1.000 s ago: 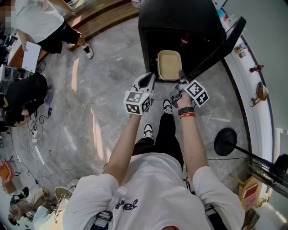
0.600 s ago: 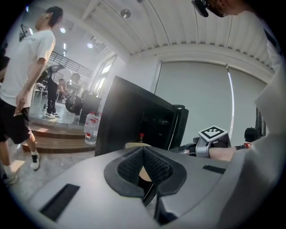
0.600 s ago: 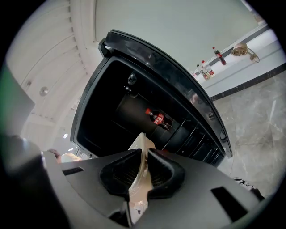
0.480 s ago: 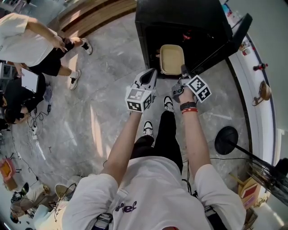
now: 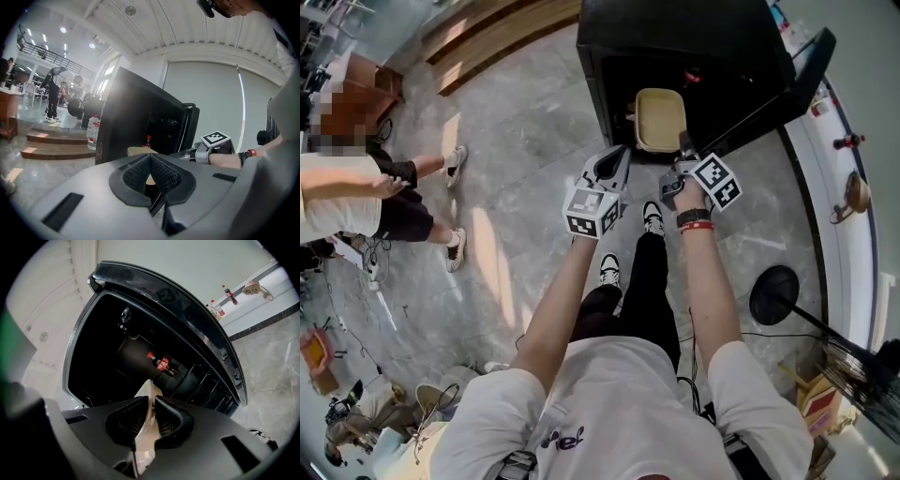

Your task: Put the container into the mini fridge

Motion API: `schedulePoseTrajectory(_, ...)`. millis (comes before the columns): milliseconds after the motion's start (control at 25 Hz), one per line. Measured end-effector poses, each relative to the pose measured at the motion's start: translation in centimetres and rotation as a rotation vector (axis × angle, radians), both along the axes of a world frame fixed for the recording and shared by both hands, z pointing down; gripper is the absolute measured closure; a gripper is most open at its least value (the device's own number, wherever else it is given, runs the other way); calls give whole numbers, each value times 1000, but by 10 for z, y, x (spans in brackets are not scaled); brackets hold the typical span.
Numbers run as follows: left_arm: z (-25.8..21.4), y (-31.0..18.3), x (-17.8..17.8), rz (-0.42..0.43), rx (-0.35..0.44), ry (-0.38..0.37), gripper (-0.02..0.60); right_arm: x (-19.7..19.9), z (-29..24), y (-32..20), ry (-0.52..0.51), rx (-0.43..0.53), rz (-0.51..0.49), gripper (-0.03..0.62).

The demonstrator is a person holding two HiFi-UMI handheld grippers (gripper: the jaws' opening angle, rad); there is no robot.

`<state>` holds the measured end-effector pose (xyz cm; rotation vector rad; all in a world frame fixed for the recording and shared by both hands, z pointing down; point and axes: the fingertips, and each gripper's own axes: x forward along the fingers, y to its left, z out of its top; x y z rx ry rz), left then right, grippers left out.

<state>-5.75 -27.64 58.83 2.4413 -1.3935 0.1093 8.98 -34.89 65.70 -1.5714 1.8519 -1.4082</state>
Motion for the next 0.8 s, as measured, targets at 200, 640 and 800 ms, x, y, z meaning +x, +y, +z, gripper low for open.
schedulePoseTrajectory(200, 7, -7, -2, -7, -1, 0, 561, -1, 10, -14, -3, 3, -2, 537)
schedulePoseTrajectory(640, 26, -14, 1, -1, -16, 6, 561, -5, 28, -43, 7, 11, -7, 537)
schedulePoseTrajectory(800, 33, -18, 2, -2, -22, 11, 561, -4, 35, -53, 12, 13, -4, 537)
